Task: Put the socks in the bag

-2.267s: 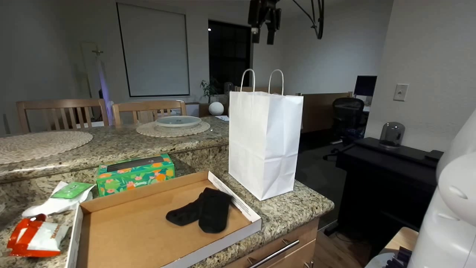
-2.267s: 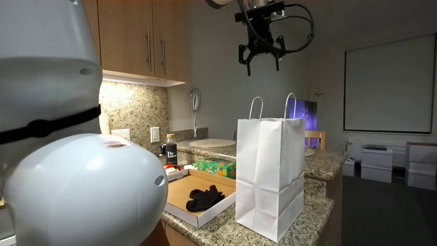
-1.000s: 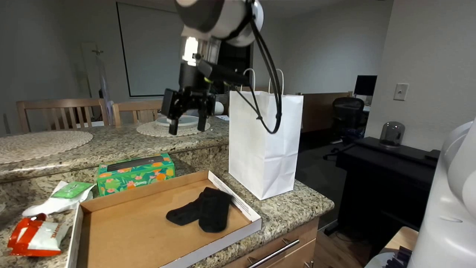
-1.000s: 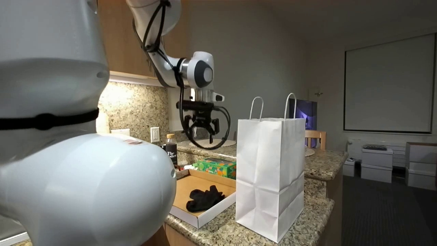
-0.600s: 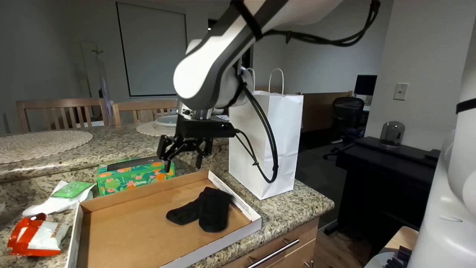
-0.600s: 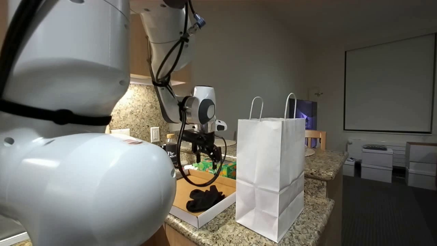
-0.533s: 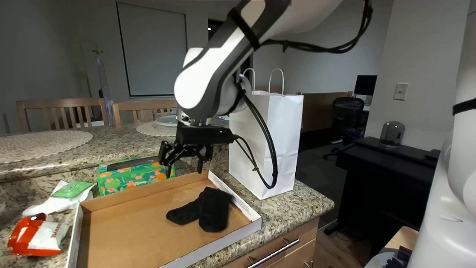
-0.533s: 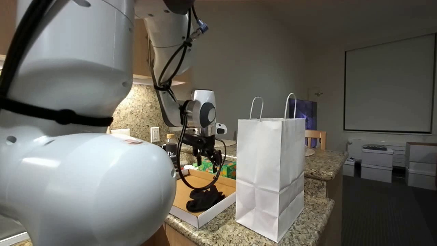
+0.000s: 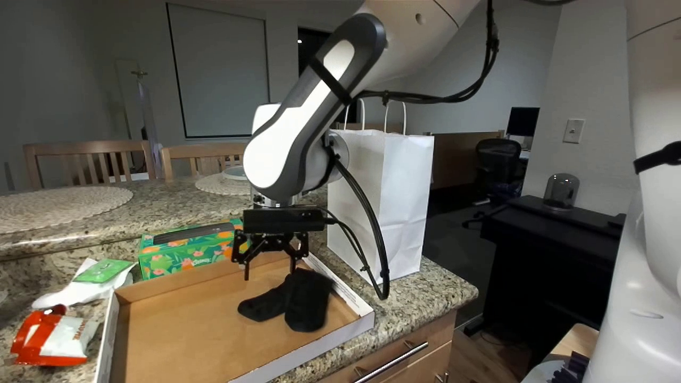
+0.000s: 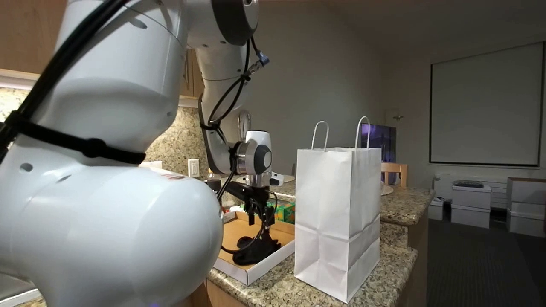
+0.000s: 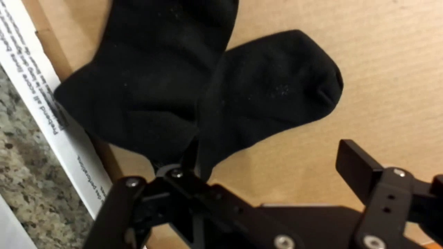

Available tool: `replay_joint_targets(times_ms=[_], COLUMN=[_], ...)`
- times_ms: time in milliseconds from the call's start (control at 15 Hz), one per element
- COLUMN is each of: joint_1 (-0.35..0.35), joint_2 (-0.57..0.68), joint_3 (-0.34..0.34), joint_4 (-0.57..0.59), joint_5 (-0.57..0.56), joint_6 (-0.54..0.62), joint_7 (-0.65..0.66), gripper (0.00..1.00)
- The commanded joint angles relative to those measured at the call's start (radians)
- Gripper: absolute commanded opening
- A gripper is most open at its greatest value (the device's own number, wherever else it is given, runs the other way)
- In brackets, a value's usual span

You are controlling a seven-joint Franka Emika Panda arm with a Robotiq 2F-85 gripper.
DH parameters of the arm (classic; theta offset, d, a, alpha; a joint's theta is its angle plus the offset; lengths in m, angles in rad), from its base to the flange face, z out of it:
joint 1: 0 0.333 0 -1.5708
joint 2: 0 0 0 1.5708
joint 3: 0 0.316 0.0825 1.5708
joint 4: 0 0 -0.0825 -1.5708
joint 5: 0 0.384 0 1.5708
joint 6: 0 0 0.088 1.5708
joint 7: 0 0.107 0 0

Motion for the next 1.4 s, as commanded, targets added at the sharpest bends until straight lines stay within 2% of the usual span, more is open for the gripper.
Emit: replay_joint_targets(times_ms=[0,333,400,533,1067,1333], joint_1=[0.043,0.040,0.039,0.041,0.028,0.014], joint_2=[0.030,0.089,0.106,0.131,0.121,0.091], joint_3=[-0.043,-0.055,-0.055,-0.056,-0.054,-0.035], joint_4=[0.029,0.077,0.091,0.114,0.164,0.180], joint_5=[-0.058,-0.050,-0.047,-0.045,-0.031,-0.011], joint_6=[-0.094,-0.208,-0.225,-0.255,-0.297,-0.315], joint_7=[0.145,0.226,0.229,0.227,0.193,0.129], gripper=[1.00,1.00,0.75,0.67,0.13,0.06])
